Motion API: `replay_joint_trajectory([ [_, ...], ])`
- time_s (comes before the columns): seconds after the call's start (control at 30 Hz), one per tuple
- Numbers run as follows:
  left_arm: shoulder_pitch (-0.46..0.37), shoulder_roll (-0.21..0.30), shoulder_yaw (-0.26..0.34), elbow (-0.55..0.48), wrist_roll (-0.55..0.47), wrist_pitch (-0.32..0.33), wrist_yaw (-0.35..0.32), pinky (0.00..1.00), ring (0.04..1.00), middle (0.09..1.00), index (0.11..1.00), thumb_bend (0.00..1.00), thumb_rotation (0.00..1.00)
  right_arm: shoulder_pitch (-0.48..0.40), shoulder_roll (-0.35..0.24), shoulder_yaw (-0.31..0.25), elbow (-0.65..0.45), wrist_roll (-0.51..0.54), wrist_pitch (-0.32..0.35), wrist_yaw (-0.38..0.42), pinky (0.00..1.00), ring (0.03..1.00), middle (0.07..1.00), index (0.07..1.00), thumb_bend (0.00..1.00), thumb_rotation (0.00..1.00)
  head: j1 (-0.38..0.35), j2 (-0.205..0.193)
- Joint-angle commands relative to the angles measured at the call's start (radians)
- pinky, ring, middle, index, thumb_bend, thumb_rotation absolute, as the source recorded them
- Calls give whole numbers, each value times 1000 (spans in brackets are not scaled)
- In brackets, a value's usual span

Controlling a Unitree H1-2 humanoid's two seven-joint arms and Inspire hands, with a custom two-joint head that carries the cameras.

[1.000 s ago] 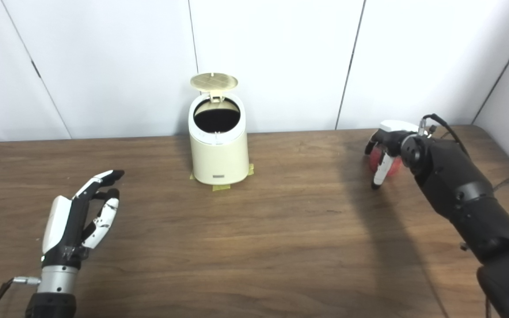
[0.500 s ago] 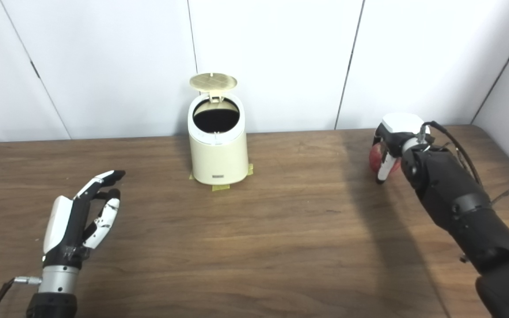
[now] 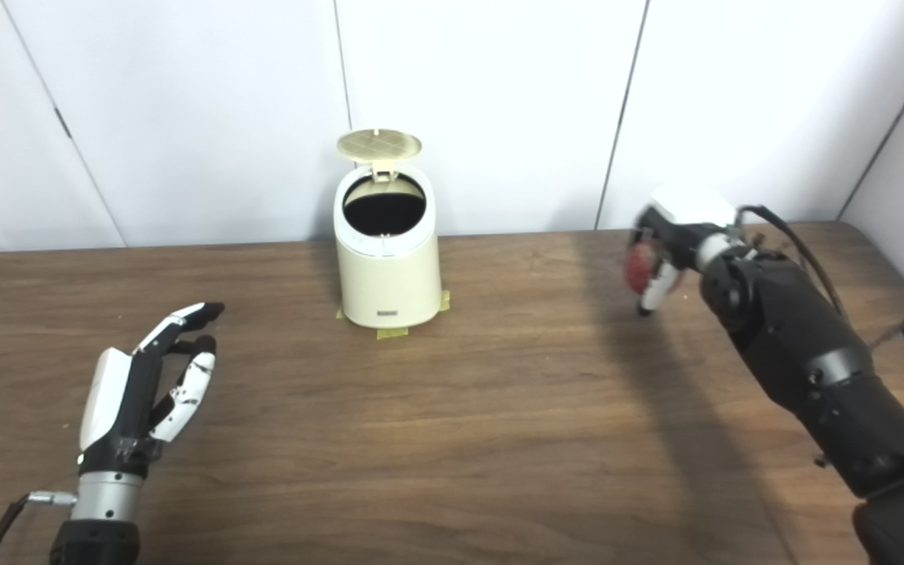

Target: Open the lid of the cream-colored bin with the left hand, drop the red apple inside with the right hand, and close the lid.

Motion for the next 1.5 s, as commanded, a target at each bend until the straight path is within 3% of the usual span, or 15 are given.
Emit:
replay_joint_trajectory([
  [0.0, -33, 13, -5, -9, 41, -6, 18, 693, 799, 794, 781, 240, 809, -77, -26, -26, -89, 6, 16, 54, 232, 312, 469, 485, 532, 0, -3, 0],
  [0.13, -36, 13, -9, 12, 67, 8, 16, 697, 806, 793, 778, 232, 736, -122, -19, -1, -240, -33, -3, 158, 262, 361, 419, 485, 531, 0, -1, -1],
  [0.23, -40, 12, -11, 29, 79, 11, 22, 693, 805, 793, 777, 235, 728, -155, -6, 6, -349, -61, -8, 224, 529, 518, 499, 477, 529, 0, 1, -3],
  [0.33, -45, 13, -21, 37, 109, 19, 29, 684, 798, 783, 775, 233, 695, -169, 52, -21, -457, -51, 44, 268, 396, 456, 489, 478, 530, 0, 4, -8],
  [0.4, -46, 13, -28, 32, 121, 30, 22, 691, 799, 783, 778, 232, 691, -180, 90, -29, -495, -49, 38, 265, 326, 428, 500, 475, 528, 0, 4, -10],
  [0.43, -47, 13, -31, 32, 124, 30, 21, 696, 801, 784, 781, 231, 693, -185, 107, -34, -511, -45, 30, 260, 339, 470, 523, 467, 524, 0, 5, -11],
  [0.57, -52, 16, -39, 44, 130, 16, 30, 700, 802, 786, 782, 227, 699, -218, 155, -18, -529, -77, -8, 266, 254, 368, 498, 474, 528, 0, 6, -15],
  [0.6, -53, 16, -40, 48, 130, 12, 34, 699, 800, 784, 781, 229, 709, -222, 170, -19, -524, -75, -17, 257, 234, 337, 477, 476, 530, 0, 8, -15],
  [0.77, -56, 14, -45, 51, 129, 10, 39, 695, 796, 780, 782, 234, 731, -211, 247, -29, -498, -81, -56, 176, 237, 392, 492, 497, 518, 0, 9, -15],
  [0.9, -58, 11, -47, 50, 127, 13, 38, 694, 797, 781, 780, 224, 718, -194, 301, -25, -476, -106, -83, 106, 292, 404, 554, 464, 511, 0, 10, -16],
  [0.97, -58, 9, -50, 47, 130, 21, 36, 695, 798, 783, 781, 222, 718, -190, 313, -13, -461, -132, -107, 78, 298, 405, 559, 461, 511, 0, 12, -17],
  [1.1, -57, 5, -52, 38, 134, 34, 31, 692, 804, 789, 785, 223, 727, -190, 325, 20, -381, -163, -221, -26, 328, 428, 569, 448, 509, 0, 13, -18],
  [1.2, -57, 4, -53, 40, 135, 29, 36, 698, 801, 787, 782, 227, 730, -196, 335, 39, -289, -185, -298, -133, 253, 381, 567, 458, 506, 0, 14, -19],
  [1.3, -57, 3, -53, 42, 133, 24, 41, 703, 800, 786, 780, 235, 752, -203, 345, 44, -217, -193, -352, -211, 268, 406, 579, 467, 493, 0, 14, -17],
  [1.47, -54, 0, -53, 27, 130, 41, 27, 716, 811, 794, 788, 239, 778, -214, 364, 42, -150, -213, -378, -275, 312, 444, 580, 459, 490, 0, 10, -16],
])
